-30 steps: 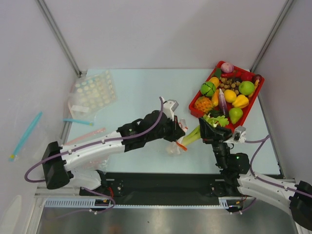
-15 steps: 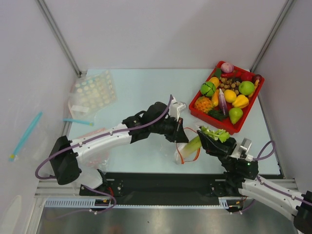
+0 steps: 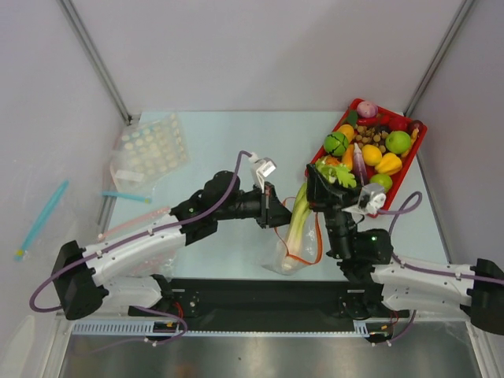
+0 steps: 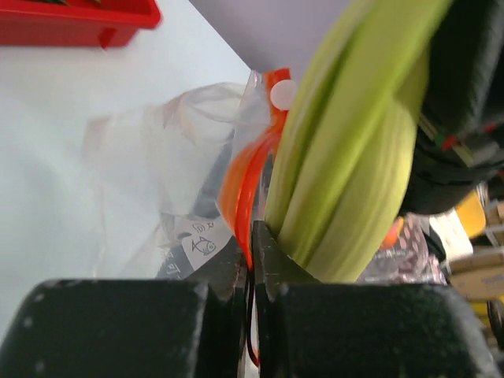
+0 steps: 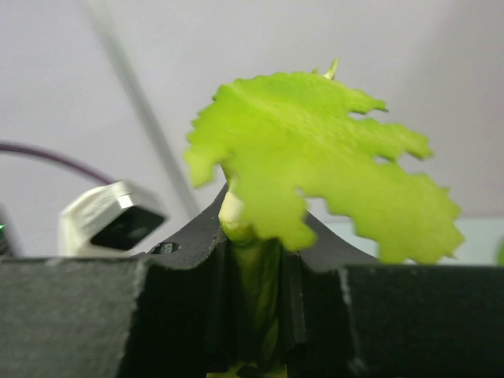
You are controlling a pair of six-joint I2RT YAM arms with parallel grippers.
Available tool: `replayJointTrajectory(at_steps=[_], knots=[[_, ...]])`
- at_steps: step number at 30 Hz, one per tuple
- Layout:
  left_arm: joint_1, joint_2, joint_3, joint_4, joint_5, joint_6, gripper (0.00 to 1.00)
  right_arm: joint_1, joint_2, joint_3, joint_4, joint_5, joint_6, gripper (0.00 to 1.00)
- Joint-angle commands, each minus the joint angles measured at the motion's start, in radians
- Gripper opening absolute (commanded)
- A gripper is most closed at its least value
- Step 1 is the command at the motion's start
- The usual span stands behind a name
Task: Place the food in the zip-top bag and seal the zipper
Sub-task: Place the fake vegetable in the zipper food storage bag.
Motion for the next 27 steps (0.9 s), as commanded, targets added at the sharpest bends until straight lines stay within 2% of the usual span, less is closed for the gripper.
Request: replayJointTrajectory(at_steps=[1,5,8,13,18,21,25,27], knots=[[0.014,-0.078,-0.085,0.191,-0.105,-0.109,0.06,0.008,0.101,0.113,0.248,0.434,-0.13,0.0],[0.016,-0.121,-0.09,0.142,-0.213,-0.1,0.05,0.013,0.182,0.158,0.242,0.62,-0.158,0.0],[0.034,-0.146,-0.105,0.114,-0.276,-0.114,0.05,0.013,0.197,0.155,0.24,0.677,-0.179,0.0],[0.103,-0.141,-0.101,0.056,-0.264,-0.135,0.03,0.014,0.256,0.191,0.233,0.731,-0.288,0.0],[0.111,-0.112,-0.099,0.05,-0.289,-0.115,0.02,0.025,0.318,0.248,0.231,0.735,-0.42,0.0],[0.111,-0.089,-0.081,0.041,-0.29,-0.083,0.01,0.034,0.352,0.256,0.236,0.742,-0.434,0.01],[0.112,-0.034,-0.075,0.036,-0.342,-0.065,0.0,0.025,0.358,0.225,0.231,0.761,-0.367,0.09],[0.111,-0.008,-0.063,0.036,-0.344,-0.062,0.0,0.011,0.358,0.219,0.222,0.781,-0.334,0.18]])
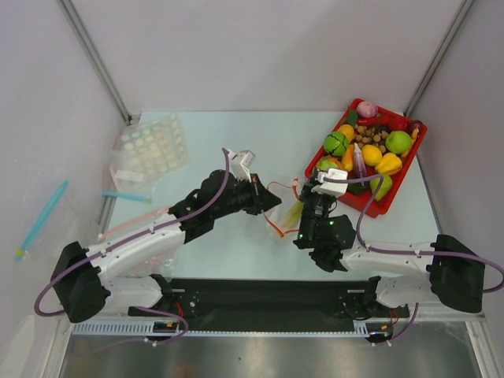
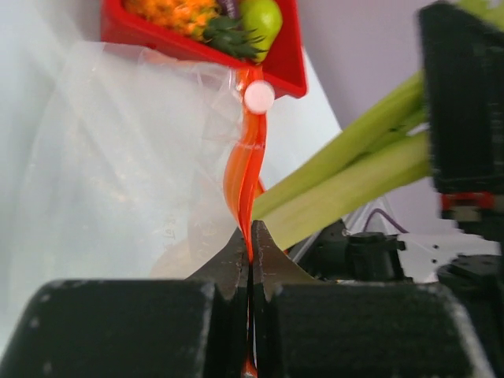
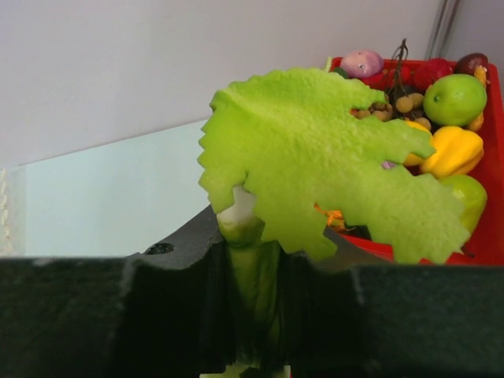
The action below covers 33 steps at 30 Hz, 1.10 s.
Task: Place the food in the zip-top bag and seal the zipper
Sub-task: Place the fake vegetable in the zipper food storage bag.
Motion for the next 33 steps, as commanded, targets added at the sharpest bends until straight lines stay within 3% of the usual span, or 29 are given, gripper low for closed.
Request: replayJointTrajectory(at_steps=[1,7,9,10,12,14,15,17,23,33], knots=[[0.003,0.039,0.053,0.0,-0.036,0.037,0.0,-0.016,-0.002,-0.001,0.231,0.079,0.068,0.26],[0.006,0.082,0.079,-0.011,-0.027,0.066,0.0,-0.014,-0.033,-0.025,0.195,0.054,0.098,0.45],[0.016,0.09,0.078,-0.008,-0.013,0.055,0.0,-0.011,-0.068,-0.024,0.054,0.031,0.169,0.48],[0.032,0.092,0.075,0.004,-0.006,0.048,0.0,-0.009,-0.09,-0.018,-0.036,-0.012,0.227,0.48],[0.057,0.096,0.043,0.035,0.042,0.023,0.0,-0.025,-0.136,0.024,-0.437,-0.092,0.494,0.49],[0.095,0.096,0.018,0.09,0.079,-0.014,0.0,-0.084,-0.214,0.062,-0.835,-0.34,0.703,0.43],[0.106,0.098,0.004,0.096,0.076,-0.018,0.0,-0.165,-0.231,0.085,-0.901,-0.441,0.843,0.4],[0.12,0.101,0.004,0.086,0.033,0.0,0.0,-0.233,-0.248,0.094,-1.01,-0.58,0.933,0.35],[0.123,0.17,0.053,0.009,-0.047,0.083,0.0,-0.318,-0.275,0.093,-1.058,-0.681,0.931,0.5],[0.131,0.348,0.145,-0.057,-0.075,0.155,0.0,-0.448,-0.256,0.136,-1.261,-1.009,0.921,0.57]])
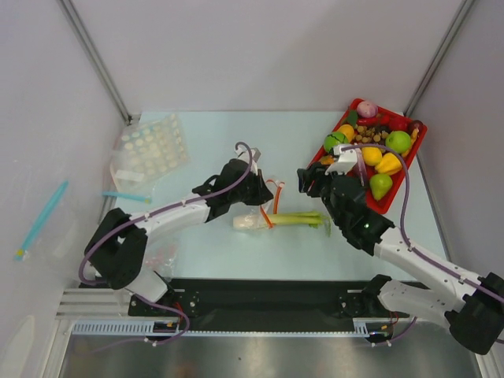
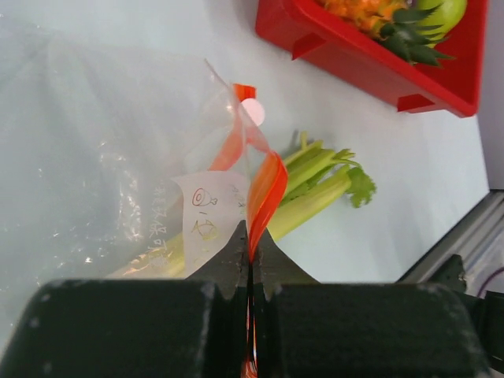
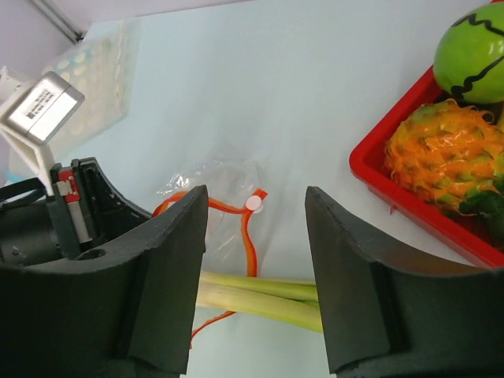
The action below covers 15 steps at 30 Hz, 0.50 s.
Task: Place the food in the zip-top bag and seal the zipper
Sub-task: Place the fake vegetable in the zipper food storage bag.
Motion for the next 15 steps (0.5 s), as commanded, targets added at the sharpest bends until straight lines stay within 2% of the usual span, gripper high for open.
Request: replayJointTrajectory(at_steps=[1,5,9,11,12,15], knots=[[0.007,0.04,0.072,-0.027,-0.037,0.056,0.0,-0.049,0.008,0.051,-0.103,-0.172,0.027,0.58],[0.007,0.06,0.084,-0.05,-0.078,0.073,0.01,-0.119,0.072,0.002,-0.105,-0.35,0.045,0.59],[0.007,0.067,0.101,-0.086,-0.089,0.093,0.0,-0.191,0.169,-0.017,-0.111,-0.618,0.001,0.61],[0.006,0.065,0.113,-0.111,-0.121,0.114,0.0,-0.207,0.229,-0.003,-0.132,-0.687,-0.027,0.7],[0.002,0.068,0.137,-0.157,-0.139,0.148,0.0,-0.207,0.25,0.003,-0.17,-0.742,-0.069,0.78],[-0.007,0.074,0.193,-0.246,-0.228,0.232,0.0,-0.176,0.296,0.014,-0.212,-0.781,-0.131,0.86]])
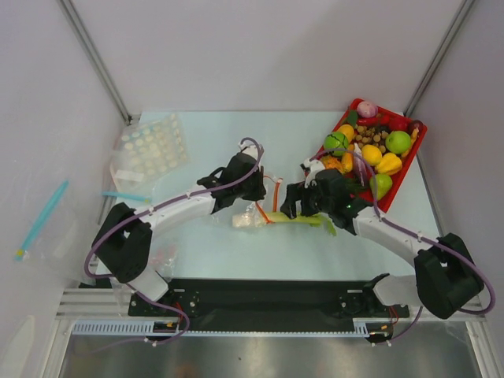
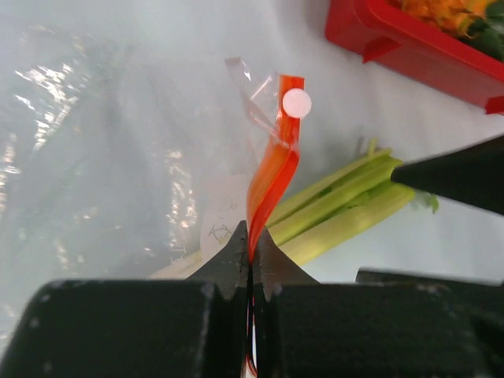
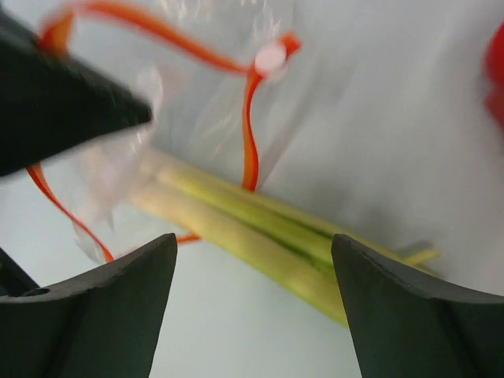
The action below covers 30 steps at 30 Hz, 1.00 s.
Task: Place the food in the zip-top bag and seal the zipper
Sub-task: Place the fake vegetable in the zipper food storage bag.
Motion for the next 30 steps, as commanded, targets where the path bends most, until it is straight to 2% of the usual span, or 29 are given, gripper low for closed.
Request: replayJointTrajectory(at_steps=[1,3,4,6,11,14,17,18,26,29,30], knots=[[-0.008,0.005,0.091,-0.107,-0.137,0.127,0.0,0.055,0.031,0.027,-0.07,-0.128,-0.135,0.86],[-0.008,0.003,0.091,-0.112,-0.172,0.155,0.0,0.092,0.051,0.032,-0.079,-0.014,-0.182,0.88],[-0.008,0.005,0.09,-0.107,-0.176,0.163,0.01,0.109,0.059,0.021,-0.055,0.014,-0.259,0.9],[-0.008,0.012,0.093,-0.107,-0.174,0.173,0.0,0.148,0.064,-0.017,-0.018,0.06,-0.315,0.95],[-0.008,0.014,0.099,-0.107,-0.145,0.199,0.0,0.1,0.059,-0.017,0.01,0.041,-0.326,0.95],[-0.008,0.003,0.097,-0.116,-0.165,0.224,0.0,0.118,0.051,0.0,0.004,0.118,-0.383,0.99],[-0.008,-0.011,0.097,-0.129,-0.238,0.236,0.0,0.184,0.048,-0.014,0.013,0.168,-0.539,0.98],[-0.008,-0.014,0.094,-0.132,-0.252,0.241,0.0,0.212,0.054,-0.022,0.016,0.235,-0.612,0.97],[-0.008,0.008,0.101,-0.135,-0.24,0.253,0.0,0.197,0.215,0.032,-0.004,0.268,-0.679,0.95],[-0.008,0.009,0.099,-0.136,-0.235,0.25,0.0,0.174,0.275,0.063,-0.027,0.249,-0.674,0.88],[-0.008,0.011,0.101,-0.138,-0.235,0.25,0.0,0.175,0.285,0.067,-0.031,0.249,-0.674,0.81]])
